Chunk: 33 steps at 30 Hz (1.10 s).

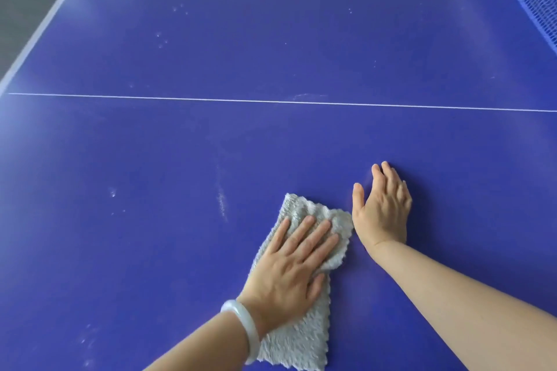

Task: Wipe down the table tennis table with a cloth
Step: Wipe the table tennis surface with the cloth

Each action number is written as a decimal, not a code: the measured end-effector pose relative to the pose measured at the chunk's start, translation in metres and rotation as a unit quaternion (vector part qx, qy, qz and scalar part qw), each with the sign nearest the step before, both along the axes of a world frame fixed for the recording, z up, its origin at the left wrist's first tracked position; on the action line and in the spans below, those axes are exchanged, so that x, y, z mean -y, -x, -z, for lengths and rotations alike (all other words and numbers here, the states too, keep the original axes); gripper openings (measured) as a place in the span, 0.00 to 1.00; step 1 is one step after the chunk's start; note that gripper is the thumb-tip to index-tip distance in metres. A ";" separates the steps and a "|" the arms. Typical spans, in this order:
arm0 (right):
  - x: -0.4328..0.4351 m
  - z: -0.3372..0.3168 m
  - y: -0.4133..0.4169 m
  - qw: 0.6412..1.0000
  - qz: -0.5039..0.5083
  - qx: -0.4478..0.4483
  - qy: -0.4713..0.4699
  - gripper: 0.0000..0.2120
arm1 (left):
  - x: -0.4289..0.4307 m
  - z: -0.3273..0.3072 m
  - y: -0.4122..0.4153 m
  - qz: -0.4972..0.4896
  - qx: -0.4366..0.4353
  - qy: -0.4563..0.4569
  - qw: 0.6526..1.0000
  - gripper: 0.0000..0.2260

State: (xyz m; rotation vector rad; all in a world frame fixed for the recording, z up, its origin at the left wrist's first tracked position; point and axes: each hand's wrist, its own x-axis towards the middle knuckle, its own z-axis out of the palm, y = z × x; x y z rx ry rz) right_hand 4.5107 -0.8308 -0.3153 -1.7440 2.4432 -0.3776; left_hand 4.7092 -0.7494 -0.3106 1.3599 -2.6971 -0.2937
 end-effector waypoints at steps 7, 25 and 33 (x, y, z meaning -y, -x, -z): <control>-0.001 0.001 0.000 1.000 0.000 -0.009 0.000 0.26 | 0.106 -0.003 -0.098 -0.410 0.014 -0.043 0.911 0.27; -0.002 0.001 0.002 0.999 -0.005 0.028 0.023 0.26 | -0.062 -0.007 -0.081 -0.279 0.029 -0.016 0.960 0.28; -0.032 -0.031 -0.010 0.994 -0.059 0.096 -0.002 0.21 | -0.062 0.000 -0.081 -0.275 0.009 -0.013 0.961 0.28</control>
